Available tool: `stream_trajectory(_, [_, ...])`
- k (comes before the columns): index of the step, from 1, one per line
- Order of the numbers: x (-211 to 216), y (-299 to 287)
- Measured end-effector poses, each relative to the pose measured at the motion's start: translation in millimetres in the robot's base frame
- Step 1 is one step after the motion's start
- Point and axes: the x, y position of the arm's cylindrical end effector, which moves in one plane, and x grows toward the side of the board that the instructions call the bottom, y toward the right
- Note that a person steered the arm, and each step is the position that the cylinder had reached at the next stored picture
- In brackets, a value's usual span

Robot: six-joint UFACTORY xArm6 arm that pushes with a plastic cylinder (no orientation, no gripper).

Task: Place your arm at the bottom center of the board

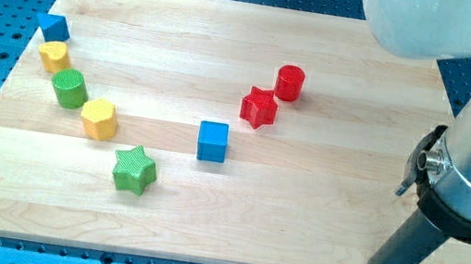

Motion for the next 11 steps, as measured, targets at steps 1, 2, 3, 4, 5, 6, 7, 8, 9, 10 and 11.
stream_trajectory(1, [0.0,0.5])
stream_trajectory(2, [-0.6,1.0])
stream_trajectory(3, [-1.1,1.0])
stream_trajectory(4, [-1.1,1.0])
stream_trajectory(5, [-1.1,-1.1])
stream_trajectory(6, [-1.1,-2.9])
stream_trajectory(7, [-1.1,-3.9])
stream_trajectory(8, [-0.4,-24.9])
stream_trajectory(9, [0.6,-58.4])
stream_trajectory(10, [-0.4,-74.5])
stream_trajectory(11, [0.6,-155.7])
